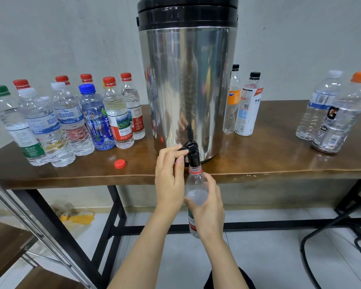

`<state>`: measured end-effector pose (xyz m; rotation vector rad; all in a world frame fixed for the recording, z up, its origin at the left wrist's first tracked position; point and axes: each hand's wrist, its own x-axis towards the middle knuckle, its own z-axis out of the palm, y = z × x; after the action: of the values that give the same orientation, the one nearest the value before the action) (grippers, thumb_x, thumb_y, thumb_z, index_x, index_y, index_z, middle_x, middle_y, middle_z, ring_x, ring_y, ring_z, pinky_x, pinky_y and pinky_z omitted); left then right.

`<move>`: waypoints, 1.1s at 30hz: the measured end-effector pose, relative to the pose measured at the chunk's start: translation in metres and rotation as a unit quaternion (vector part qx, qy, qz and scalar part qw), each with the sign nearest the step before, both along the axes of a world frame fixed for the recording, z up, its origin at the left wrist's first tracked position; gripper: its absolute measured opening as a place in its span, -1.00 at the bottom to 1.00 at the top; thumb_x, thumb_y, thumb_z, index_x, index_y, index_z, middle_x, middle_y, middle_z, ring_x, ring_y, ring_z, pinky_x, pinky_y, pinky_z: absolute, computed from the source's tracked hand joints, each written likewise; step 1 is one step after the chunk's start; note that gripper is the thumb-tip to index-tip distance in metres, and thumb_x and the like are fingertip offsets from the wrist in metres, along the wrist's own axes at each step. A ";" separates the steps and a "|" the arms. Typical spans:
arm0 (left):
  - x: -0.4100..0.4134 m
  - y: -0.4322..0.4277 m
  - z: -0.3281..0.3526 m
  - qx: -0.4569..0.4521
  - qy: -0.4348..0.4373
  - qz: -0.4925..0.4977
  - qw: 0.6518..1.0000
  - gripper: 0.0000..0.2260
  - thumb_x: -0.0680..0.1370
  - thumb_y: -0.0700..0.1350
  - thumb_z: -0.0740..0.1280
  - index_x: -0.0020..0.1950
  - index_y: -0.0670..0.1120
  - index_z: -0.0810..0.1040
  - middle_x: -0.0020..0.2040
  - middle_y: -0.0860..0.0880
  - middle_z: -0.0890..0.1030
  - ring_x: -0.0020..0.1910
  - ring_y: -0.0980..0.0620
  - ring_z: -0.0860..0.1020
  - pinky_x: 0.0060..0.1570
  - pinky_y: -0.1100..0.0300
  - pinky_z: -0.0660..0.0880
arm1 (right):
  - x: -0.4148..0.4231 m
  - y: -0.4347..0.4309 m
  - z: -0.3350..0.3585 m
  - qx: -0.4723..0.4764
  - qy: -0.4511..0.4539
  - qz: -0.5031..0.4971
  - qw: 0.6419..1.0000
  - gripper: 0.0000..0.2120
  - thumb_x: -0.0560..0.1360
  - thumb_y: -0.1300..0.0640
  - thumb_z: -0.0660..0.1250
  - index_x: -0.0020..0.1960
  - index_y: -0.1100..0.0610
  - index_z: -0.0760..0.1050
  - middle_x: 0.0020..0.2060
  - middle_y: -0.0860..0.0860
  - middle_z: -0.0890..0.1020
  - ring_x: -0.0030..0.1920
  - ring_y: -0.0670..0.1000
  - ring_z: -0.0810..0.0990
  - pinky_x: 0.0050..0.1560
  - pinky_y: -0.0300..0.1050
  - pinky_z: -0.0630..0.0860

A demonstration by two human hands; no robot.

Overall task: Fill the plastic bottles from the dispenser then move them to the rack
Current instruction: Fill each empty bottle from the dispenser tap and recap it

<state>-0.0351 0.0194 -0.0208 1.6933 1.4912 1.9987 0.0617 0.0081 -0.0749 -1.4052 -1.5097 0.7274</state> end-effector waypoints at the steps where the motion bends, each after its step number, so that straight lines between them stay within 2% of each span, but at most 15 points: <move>1: 0.000 0.000 0.000 0.001 0.000 0.000 1.000 -0.77 0.64 -0.05 0.13 0.11 0.01 0.58 0.15 0.03 0.53 0.24 0.04 0.49 0.26 0.16 0.40 | 0.000 0.000 0.000 0.000 0.000 0.000 1.000 -0.23 0.38 0.00 0.55 0.45 -0.20 0.20 0.37 -0.18 0.39 0.28 -0.06 0.46 0.05 -0.05 0.53; 8: 0.000 -0.001 0.000 0.001 0.000 0.002 1.000 -0.80 0.65 -0.14 0.17 0.11 0.00 0.58 0.15 0.03 0.53 0.23 0.03 0.50 0.25 0.19 0.40 | 0.002 0.000 -0.001 0.006 0.012 0.008 1.000 -0.24 0.39 0.03 0.54 0.46 -0.18 0.22 0.36 -0.18 0.40 0.28 -0.07 0.45 -0.05 -0.15 0.43; 17: 0.001 -0.001 0.001 0.000 0.002 0.001 1.000 -0.80 0.65 -0.17 0.17 0.11 -0.02 0.58 0.15 0.02 0.53 0.23 0.02 0.49 0.24 0.23 0.39 | 0.002 0.000 -0.002 0.010 0.016 0.010 1.000 -0.24 0.39 0.04 0.54 0.47 -0.15 0.23 0.38 -0.17 0.40 0.32 -0.06 0.44 0.04 -0.11 0.50; 25: 0.002 -0.002 0.001 0.000 0.000 0.001 1.000 -0.80 0.64 -0.18 0.18 0.11 -0.02 0.58 0.15 0.02 0.53 0.23 0.02 0.50 0.25 0.21 0.40 | 0.001 0.000 -0.003 0.010 0.020 0.011 1.000 -0.23 0.38 0.03 0.55 0.46 -0.16 0.23 0.35 -0.16 0.42 0.30 -0.06 0.45 -0.02 -0.16 0.44; 33: 0.001 -0.002 0.001 0.001 0.001 0.000 1.000 -0.80 0.65 -0.18 0.18 0.12 -0.01 0.58 0.15 0.00 0.53 0.23 0.03 0.49 0.25 0.23 0.39 | 0.001 0.000 -0.004 0.013 0.019 0.008 1.000 -0.22 0.38 0.02 0.55 0.46 -0.18 0.22 0.36 -0.18 0.41 0.31 -0.07 0.44 0.02 -0.15 0.49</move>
<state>-0.0340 0.0178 -0.0199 1.6963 1.4909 1.9993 0.0628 0.0085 -0.0793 -1.3535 -1.4979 0.7387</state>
